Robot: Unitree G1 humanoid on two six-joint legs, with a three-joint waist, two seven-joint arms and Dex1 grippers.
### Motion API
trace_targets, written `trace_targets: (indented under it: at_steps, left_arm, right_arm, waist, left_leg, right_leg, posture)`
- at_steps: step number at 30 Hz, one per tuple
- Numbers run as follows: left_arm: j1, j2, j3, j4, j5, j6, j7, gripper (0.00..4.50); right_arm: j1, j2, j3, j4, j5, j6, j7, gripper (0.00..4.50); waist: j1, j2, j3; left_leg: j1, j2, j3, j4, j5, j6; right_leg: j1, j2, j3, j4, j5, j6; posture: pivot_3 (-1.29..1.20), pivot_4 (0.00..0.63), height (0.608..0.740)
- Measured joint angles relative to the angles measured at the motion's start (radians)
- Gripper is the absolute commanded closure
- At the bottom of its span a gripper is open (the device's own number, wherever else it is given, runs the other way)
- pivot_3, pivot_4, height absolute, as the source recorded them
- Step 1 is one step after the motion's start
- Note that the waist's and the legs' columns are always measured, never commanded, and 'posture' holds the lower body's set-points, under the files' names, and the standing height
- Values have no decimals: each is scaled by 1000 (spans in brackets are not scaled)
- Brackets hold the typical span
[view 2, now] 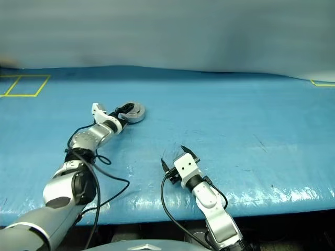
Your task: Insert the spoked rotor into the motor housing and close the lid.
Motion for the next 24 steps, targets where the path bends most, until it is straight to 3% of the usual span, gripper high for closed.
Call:
trace_targets:
  at_steps: [5, 8, 14, 20, 24]
  left_arm:
    - [270, 18, -21, -404, -39, 194, 42, 25]
    - [462, 65, -134, -669, 2, 215, 11, 25]
    - [735, 103, -339, -961, 244, -46, -92, 25]
    - [850, 141, -585, -989, 630, -414, -104, 25]
    - [851, 134, -673, -984, 793, -551, -78, 25]
  right_arm:
    - [-11, 17, -7, 20, 16, 4, 31, 0]
    - [-13, 34, -25, 20, 46, 23, 44, 0]
    - [-7, 27, -67, 18, 87, 40, 72, 0]
    - [28, -9, -92, -5, 97, 45, 85, 0]
    - [70, -49, -79, -33, 58, -6, 87, 0]
  waist:
    - [-9, 3, -10]
    - [-6, 5, -13]
    - [20, 4, -12]
    - [50, 4, -12]
    - [67, 4, -11]
  left_leg:
    - [18, 1, 2, -8, -6, -9]
    - [18, 1, 2, -8, -8, -11]
    - [5, 1, 5, -8, -9, -11]
    - [-18, 0, 6, -8, -5, -4]
    - [-20, 0, 6, -8, -6, -3]
  right_leg:
    - [7, 0, 2, -1, -5, -5]
    - [6, 0, 2, -1, -7, -5]
    - [-8, -1, 4, -2, -8, -6]
    - [-26, -1, 4, -2, -7, -6]
    - [-27, -1, 4, -2, -8, -5]
  posture:
    - [0, 150, 740]
    - [0, 150, 740]
    - [0, 150, 740]
    - [0, 150, 740]
    - [0, 150, 740]
